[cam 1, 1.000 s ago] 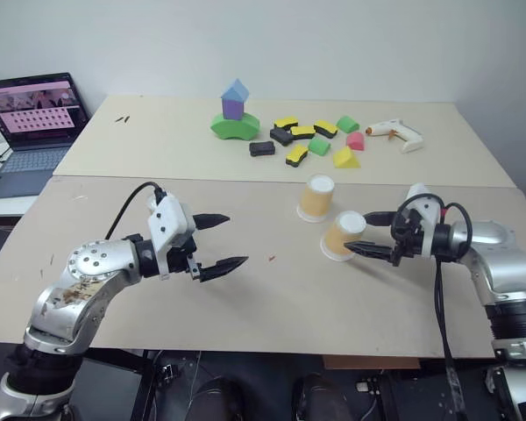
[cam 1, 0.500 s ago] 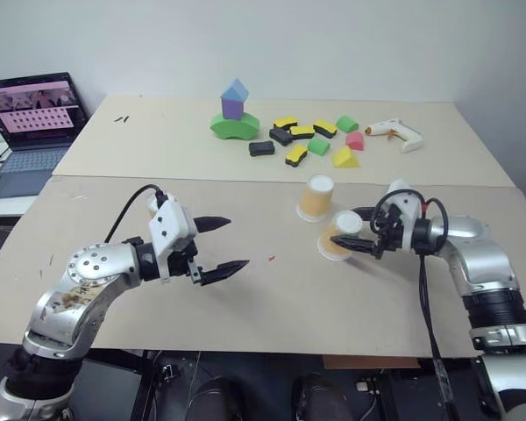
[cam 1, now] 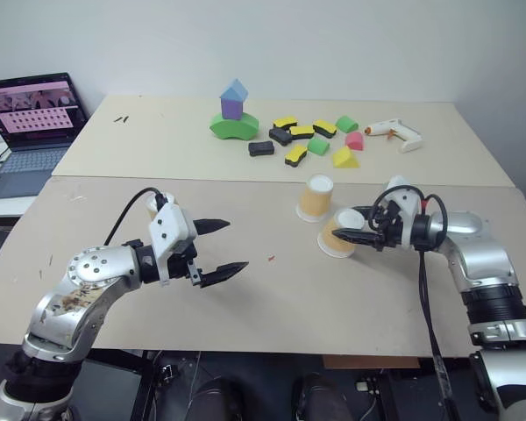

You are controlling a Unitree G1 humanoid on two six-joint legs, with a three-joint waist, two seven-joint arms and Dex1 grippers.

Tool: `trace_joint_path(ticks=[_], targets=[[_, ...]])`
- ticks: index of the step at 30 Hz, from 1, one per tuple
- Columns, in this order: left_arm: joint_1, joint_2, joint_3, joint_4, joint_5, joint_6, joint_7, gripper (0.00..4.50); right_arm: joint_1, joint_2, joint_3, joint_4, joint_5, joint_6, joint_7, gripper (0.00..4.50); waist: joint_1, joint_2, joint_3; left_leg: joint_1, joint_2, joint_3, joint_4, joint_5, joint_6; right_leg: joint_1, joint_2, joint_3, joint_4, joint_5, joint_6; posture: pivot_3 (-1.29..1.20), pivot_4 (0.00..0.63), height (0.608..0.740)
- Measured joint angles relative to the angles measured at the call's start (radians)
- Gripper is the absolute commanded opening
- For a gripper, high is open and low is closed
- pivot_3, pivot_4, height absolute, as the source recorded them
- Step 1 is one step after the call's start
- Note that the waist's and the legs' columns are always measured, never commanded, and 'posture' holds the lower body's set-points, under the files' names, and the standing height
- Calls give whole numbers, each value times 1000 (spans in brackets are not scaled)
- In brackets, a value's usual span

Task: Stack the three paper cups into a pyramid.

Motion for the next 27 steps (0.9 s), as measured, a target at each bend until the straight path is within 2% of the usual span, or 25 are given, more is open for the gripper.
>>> trace_joint_path(ticks=[6, 10, 13, 18, 27], targets=[[5, 2, -1, 0, 1, 1, -2, 4500, -40, 30, 14, -119, 41, 73, 23, 2683, -9, 0, 0, 0, 1, 0, 0, 0, 0, -1, 0, 1, 1, 0, 0, 0, 150, 703], [6, 2, -3, -1, 14, 1, -4, 4500, -140, 136, 118, -243, 72, 157, 44, 2683, -18, 0, 0, 1, 1, 0, 0, 0, 0, -1, 1, 1, 2, 0, 0, 0, 150, 703], [6, 1, -6, -2, 17, 1, -4, 4500, -195, 228, 212, -242, 61, 170, 46, 2683, -16, 0, 0, 0, 0, 0, 0, 0, 0, -2, 1, 0, 2, 0, 0, 0, 150, 703], [28, 3, 4, -18, 19, 10, 12, 4500, -287, 344, 315, -80, -8, 116, 48, 2683, -2, 0, 0, -3, 0, 0, 1, 0, 0, -3, 0, -1, 2, 0, 0, 0, 150, 703], [102, 8, 47, -130, 10, 59, 64, 4500, -428, 432, 334, 306, -105, -90, 104, 2683, -4, 0, 0, -4, 0, 0, 1, 0, 0, -4, 1, -1, 2, 0, 0, 0, 150, 703]])
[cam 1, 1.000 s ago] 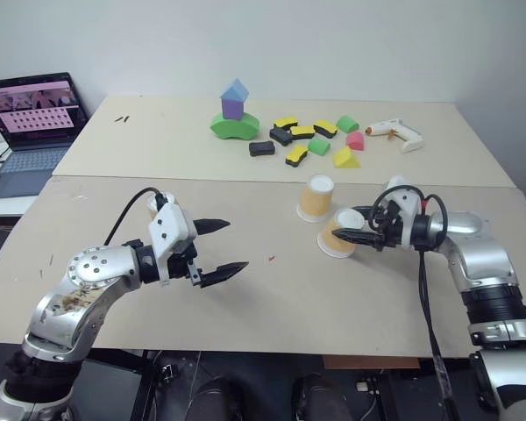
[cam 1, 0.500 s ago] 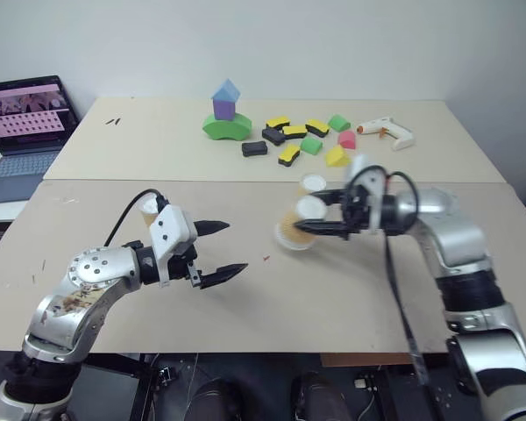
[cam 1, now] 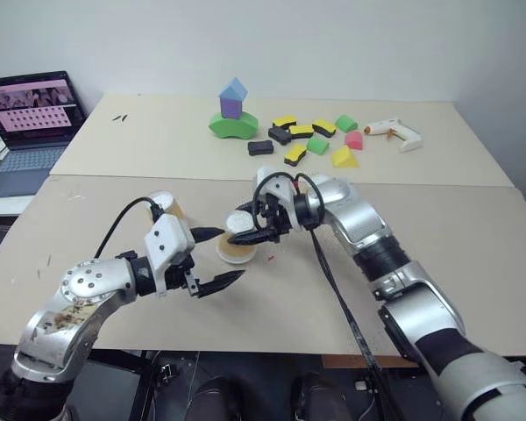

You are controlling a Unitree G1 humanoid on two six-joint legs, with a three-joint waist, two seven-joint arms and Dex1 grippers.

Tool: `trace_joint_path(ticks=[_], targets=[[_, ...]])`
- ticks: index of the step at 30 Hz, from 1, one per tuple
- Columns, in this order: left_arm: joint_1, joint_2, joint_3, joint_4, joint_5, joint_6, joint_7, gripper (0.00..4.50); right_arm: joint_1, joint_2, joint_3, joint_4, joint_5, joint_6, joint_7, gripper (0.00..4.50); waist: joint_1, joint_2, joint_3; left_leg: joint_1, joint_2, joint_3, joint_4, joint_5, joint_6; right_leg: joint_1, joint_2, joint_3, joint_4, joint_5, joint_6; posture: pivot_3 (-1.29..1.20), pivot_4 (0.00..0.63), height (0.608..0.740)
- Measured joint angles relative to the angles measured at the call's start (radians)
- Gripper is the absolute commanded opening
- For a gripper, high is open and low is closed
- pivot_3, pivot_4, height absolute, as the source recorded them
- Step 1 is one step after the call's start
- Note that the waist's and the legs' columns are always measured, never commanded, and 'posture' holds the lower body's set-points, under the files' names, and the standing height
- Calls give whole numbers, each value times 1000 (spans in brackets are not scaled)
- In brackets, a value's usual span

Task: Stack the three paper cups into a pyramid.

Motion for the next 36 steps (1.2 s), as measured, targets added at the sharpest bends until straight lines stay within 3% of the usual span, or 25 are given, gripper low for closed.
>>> trace_joint_path(ticks=[6, 8, 11, 16, 22, 25, 31, 36], targets=[[19, 0, 23, -28, -15, 23, 25, 4500, -38, 13, -8, 156, -47, -94, 22, 2683, -5, 0, 0, 0, 0, 0, 0, 0, 0, 0, 0, 0, 0, 0, 0, 0, 150, 703], [19, 0, 23, -30, -19, 27, 29, 4500, -44, 13, -20, 183, -56, -113, 21, 3668, -6, 0, 0, 0, 0, 0, 0, 0, 0, 0, 0, 0, 1, 0, 0, 0, 150, 703], [19, 0, 23, -30, -19, 27, 32, 4500, -44, 15, -23, 195, -62, -117, 19, 4458, -8, 0, 0, 0, 0, 0, 0, 0, 0, 0, 0, 0, 1, 0, 0, 0, 150, 703], [19, 0, 24, -30, -15, 27, 37, 4500, -30, 11, -37, 181, -67, -115, 15, 4458, -10, 0, 0, 0, 0, 0, 0, 0, 0, 0, 0, 0, 0, 0, 0, 0, 150, 703], [32, 1, 38, -39, -13, 30, 62, 4500, 85, -72, -95, -82, -16, 5, 30, 4458, -6, 0, 0, -1, 0, -1, 0, 0, 0, -1, -1, 0, 0, 0, 0, 0, 150, 703], [56, 0, 63, -68, -20, 43, 82, 4500, 175, -169, -150, -300, 44, 122, 29, 4458, 1, 0, 0, -1, 0, -2, 0, 0, 0, 0, -1, 0, -1, 0, 0, 0, 150, 703], [76, 1, 78, -84, -32, 51, 95, 4500, 336, -359, -272, -536, 126, 295, 0, 4458, 5, 0, 0, 0, 0, -2, 0, 0, 0, 1, -1, 0, -1, 0, 0, 0, 150, 703], [71, 2, 83, -86, -33, 56, 99, 4500, 382, -400, -322, -508, 60, 331, -192, 4458, -9, -1, 0, 3, 1, 0, -1, 0, 0, 2, -1, 2, 0, 0, -1, 0, 150, 703]])
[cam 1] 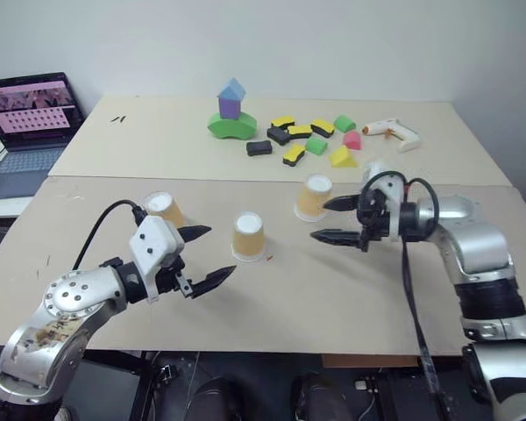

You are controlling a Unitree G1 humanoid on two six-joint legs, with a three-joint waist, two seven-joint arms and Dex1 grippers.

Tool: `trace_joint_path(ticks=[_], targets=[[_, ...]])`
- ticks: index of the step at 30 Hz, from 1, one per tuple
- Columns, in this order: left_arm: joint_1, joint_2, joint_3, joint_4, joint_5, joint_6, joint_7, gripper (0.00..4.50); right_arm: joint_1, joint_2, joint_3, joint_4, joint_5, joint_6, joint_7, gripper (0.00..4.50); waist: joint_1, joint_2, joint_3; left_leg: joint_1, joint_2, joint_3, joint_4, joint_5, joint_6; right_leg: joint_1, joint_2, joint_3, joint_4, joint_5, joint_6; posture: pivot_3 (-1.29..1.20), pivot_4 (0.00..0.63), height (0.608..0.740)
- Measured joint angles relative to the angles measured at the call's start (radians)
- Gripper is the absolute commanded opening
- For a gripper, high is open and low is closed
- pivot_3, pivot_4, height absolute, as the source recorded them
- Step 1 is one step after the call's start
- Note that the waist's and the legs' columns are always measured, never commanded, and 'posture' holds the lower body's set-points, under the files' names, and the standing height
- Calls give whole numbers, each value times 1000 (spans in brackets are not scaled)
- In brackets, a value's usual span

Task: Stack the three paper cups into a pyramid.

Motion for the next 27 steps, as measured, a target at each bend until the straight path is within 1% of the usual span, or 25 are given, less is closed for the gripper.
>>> trace_joint_path(ticks=[2, 7, 11, 14, 21, 23, 27], targets=[[-4, 0, 0, -3, 0, 5, 1, 4500, -1, 18, 0, 81, -73, -8, -129, 4458, 0, 0, 0, 0, 0, 1, 0, 0, 0, 0, 0, 0, 1, 0, 0, 0, 150, 703], [-31, 0, -1, -2, 0, 13, 1, 4500, -7, 129, -1, 139, -92, -33, -267, 4458, -4, 0, 0, -1, 0, 1, -1, 0, 0, -1, 1, 1, 1, 0, 0, 0, 150, 703], [-34, 1, -1, -1, 0, 13, 1, 4500, -33, 171, -1, 145, -88, -33, -296, 4458, 0, 0, 0, -2, -1, 1, -1, 0, 0, -2, 1, 0, 0, 0, 0, 0, 150, 703], [-34, 1, -1, -1, 0, 14, 1, 4500, -80, 199, -2, 170, -87, -34, -320, 4458, 2, 0, 0, -1, -1, 1, -1, 0, 0, -2, 1, 0, 0, 0, 0, 0, 150, 703], [-39, 1, 0, -1, 0, 16, 3, 4500, -192, 245, -1, 324, -92, -94, -361, 4458, 2, 0, 0, -2, -1, 1, -1, 0, 0, -2, 1, 0, 0, 0, 0, 0, 150, 703], [-39, 1, 0, -1, 0, 16, 3, 4500, -199, 246, -1, 328, -92, -100, -363, 4458, 3, 0, 0, -2, -1, 1, -2, 0, 0, -2, 1, 0, -1, 0, 0, 0, 150, 703], [-39, 1, 0, -1, 0, 17, 4, 4500, -242, 281, -1, 414, -100, -148, -371, 4458, 2, 0, 0, -2, -1, 1, -2, 0, 0, -2, 1, 0, -1, 0, 0, 0, 150, 703]])
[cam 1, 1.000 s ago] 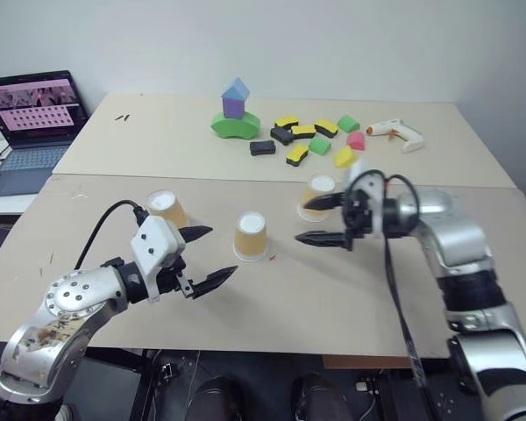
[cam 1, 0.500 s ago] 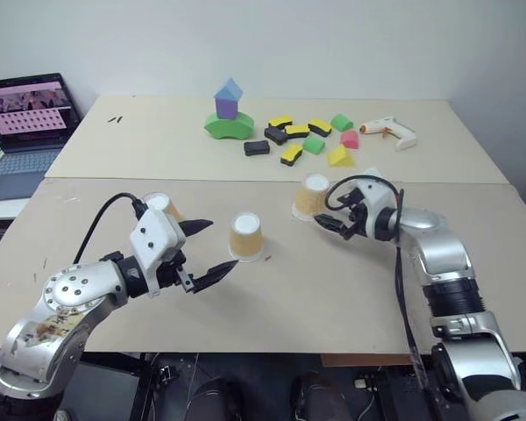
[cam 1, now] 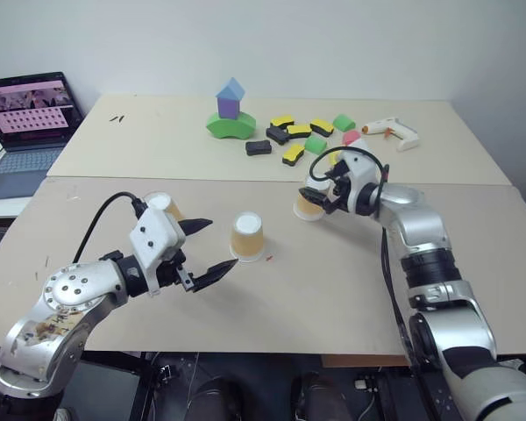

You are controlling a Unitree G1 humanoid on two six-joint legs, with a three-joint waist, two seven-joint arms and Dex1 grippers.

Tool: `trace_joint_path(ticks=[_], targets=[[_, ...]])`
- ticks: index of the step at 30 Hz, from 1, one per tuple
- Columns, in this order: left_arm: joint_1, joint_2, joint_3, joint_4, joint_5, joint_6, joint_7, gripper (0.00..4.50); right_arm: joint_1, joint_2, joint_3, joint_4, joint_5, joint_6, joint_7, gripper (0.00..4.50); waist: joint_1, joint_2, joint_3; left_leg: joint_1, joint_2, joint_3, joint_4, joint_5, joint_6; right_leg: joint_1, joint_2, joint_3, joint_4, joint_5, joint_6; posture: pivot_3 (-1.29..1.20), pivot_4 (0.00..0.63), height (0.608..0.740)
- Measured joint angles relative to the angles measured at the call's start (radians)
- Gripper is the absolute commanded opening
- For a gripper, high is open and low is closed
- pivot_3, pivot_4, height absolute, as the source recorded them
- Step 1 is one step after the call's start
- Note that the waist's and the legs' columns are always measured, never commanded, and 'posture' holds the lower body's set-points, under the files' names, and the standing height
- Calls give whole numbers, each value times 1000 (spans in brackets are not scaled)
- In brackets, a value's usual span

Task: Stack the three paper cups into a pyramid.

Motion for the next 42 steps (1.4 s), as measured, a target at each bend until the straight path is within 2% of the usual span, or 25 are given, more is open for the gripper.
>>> trace_joint_path(ticks=[7, 10, 13, 21, 29, 33, 38, 42], targets=[[3, 2, 1, 0, 0, 1, 1, 4500, -10, 11, -1, 65, -8, -25, -2, 4458, 0, 0, 0, 0, 0, 0, 0, 0, 0, 0, 0, 0, 0, 0, 0, 0, 150, 703], [4, 2, 2, 0, 0, 1, 1, 4500, -20, 11, -8, 69, -8, -28, -5, 3716, 0, 0, 0, 0, 0, 0, 0, 0, 0, 0, 0, 0, 0, 0, 0, 0, 150, 703], [4, 2, 2, 0, 0, 1, 1, 4500, -24, 11, -9, 69, -9, -33, -5, 2732, -1, 0, 0, 0, 0, 0, -1, 0, 0, 0, 0, 0, 0, 0, 0, 0, 150, 703], [4, 3, 2, 1, 1, 1, -2, 4500, -20, -13, -10, 47, -6, -30, 26, 2716, -2, 0, 0, -1, 0, 0, -1, 0, 0, -1, 0, 0, 0, 0, 0, 0, 150, 703], [2, 12, 0, 13, 2, 0, -13, 4500, 141, -221, -3, -278, 105, 59, 309, 2716, 10, 0, 0, -1, 0, -1, -2, 0, 0, 1, 0, -2, -5, 0, 0, 0, 150, 703], [0, 13, -3, 15, 2, -1, -23, 4500, 217, -268, 50, -396, 140, 109, 420, 2716, 2, 0, 0, 1, 1, -1, -3, 0, 0, 1, 1, -1, -5, 0, 0, 0, 150, 703], [-6, 13, -5, 16, 2, -1, -26, 4500, 241, -259, 123, -460, 136, 110, 453, 2716, 2, 0, 0, 1, 0, -1, -3, 0, 0, 2, 0, -1, -5, 0, 0, 0, 150, 703], [-7, 15, -7, 22, 2, -1, -30, 4500, 187, -151, 163, -404, 96, 84, 403, 2716, -7, -1, 0, 4, 1, 0, -3, 0, 0, 3, 1, 0, -3, 0, 0, 0, 150, 703]])
